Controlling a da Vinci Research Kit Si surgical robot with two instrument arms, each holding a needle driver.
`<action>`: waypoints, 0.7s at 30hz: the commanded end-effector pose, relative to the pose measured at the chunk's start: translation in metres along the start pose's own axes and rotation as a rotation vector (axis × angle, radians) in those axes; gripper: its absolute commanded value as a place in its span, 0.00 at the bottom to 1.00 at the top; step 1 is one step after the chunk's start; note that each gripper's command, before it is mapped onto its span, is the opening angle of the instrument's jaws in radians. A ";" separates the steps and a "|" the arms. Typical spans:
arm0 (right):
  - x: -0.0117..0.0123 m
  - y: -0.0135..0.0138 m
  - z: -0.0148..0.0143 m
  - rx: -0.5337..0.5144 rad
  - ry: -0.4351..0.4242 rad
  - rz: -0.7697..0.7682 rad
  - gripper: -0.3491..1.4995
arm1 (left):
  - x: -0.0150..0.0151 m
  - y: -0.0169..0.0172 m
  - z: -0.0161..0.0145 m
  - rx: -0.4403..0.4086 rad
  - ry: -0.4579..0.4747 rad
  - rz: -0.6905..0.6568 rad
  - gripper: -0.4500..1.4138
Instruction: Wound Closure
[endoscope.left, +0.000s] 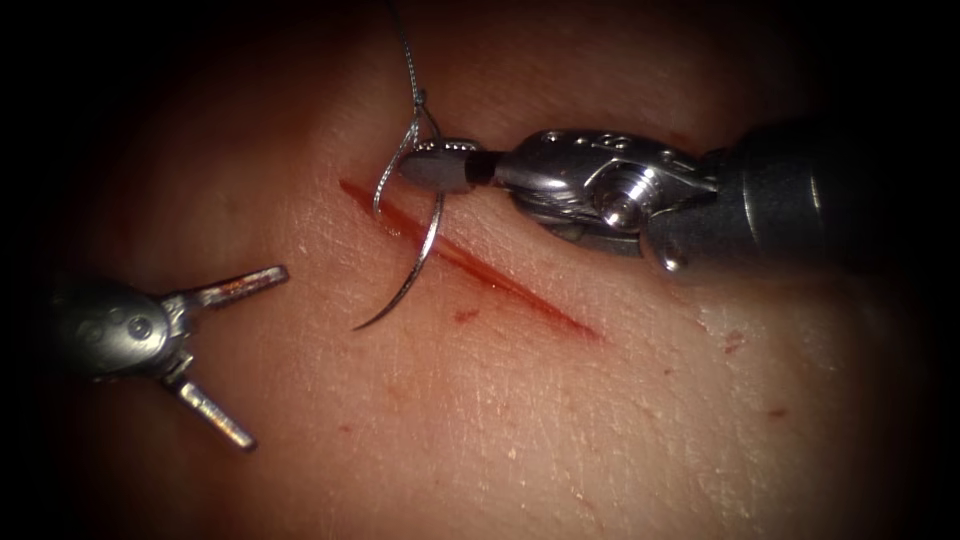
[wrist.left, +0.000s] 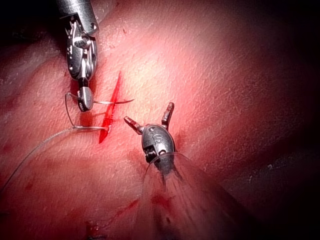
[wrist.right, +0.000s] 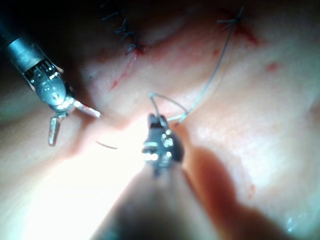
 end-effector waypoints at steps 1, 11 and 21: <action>0.0000 0.0004 0.0012 -0.012 -0.001 -0.019 0.00 | -0.0009 0.0000 0.0007 0.001 -0.002 -0.005 0.66; 0.0017 0.0046 0.0019 -0.098 -0.012 -0.176 0.00 | -0.0035 -0.0084 0.0034 0.063 -0.026 -0.041 0.27; 0.0015 0.0047 0.0016 -0.106 -0.019 -0.211 0.00 | -0.0094 -0.0107 0.0073 0.029 -0.120 -0.123 0.21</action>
